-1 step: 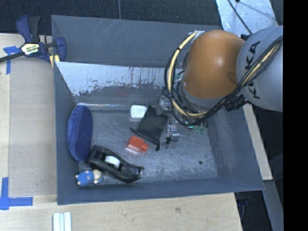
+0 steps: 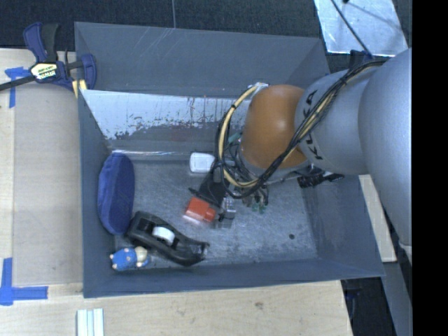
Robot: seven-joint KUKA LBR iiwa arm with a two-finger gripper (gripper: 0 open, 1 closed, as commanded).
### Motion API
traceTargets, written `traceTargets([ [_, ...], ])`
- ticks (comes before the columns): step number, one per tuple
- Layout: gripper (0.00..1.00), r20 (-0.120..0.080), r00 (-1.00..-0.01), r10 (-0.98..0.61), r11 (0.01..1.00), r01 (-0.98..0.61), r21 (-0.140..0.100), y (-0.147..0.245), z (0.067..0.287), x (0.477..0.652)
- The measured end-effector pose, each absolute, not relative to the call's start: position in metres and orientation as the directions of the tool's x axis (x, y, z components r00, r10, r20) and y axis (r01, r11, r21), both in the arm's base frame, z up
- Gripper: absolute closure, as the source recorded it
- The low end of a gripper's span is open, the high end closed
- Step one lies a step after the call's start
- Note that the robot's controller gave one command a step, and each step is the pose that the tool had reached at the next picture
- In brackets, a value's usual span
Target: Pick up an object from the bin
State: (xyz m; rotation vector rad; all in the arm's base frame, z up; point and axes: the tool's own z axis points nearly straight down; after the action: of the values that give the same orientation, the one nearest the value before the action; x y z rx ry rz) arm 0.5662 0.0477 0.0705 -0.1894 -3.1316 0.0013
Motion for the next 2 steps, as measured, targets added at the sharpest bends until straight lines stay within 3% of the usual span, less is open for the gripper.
traceTargets([
  [1,0.0,-0.006,-0.982,0.189,0.982,0.189,0.002,0.1214,0.0712,0.54],
  [2,1.0,-0.005,-0.981,0.195,0.981,0.195,0.002,0.1181,0.0707,0.5404],
])
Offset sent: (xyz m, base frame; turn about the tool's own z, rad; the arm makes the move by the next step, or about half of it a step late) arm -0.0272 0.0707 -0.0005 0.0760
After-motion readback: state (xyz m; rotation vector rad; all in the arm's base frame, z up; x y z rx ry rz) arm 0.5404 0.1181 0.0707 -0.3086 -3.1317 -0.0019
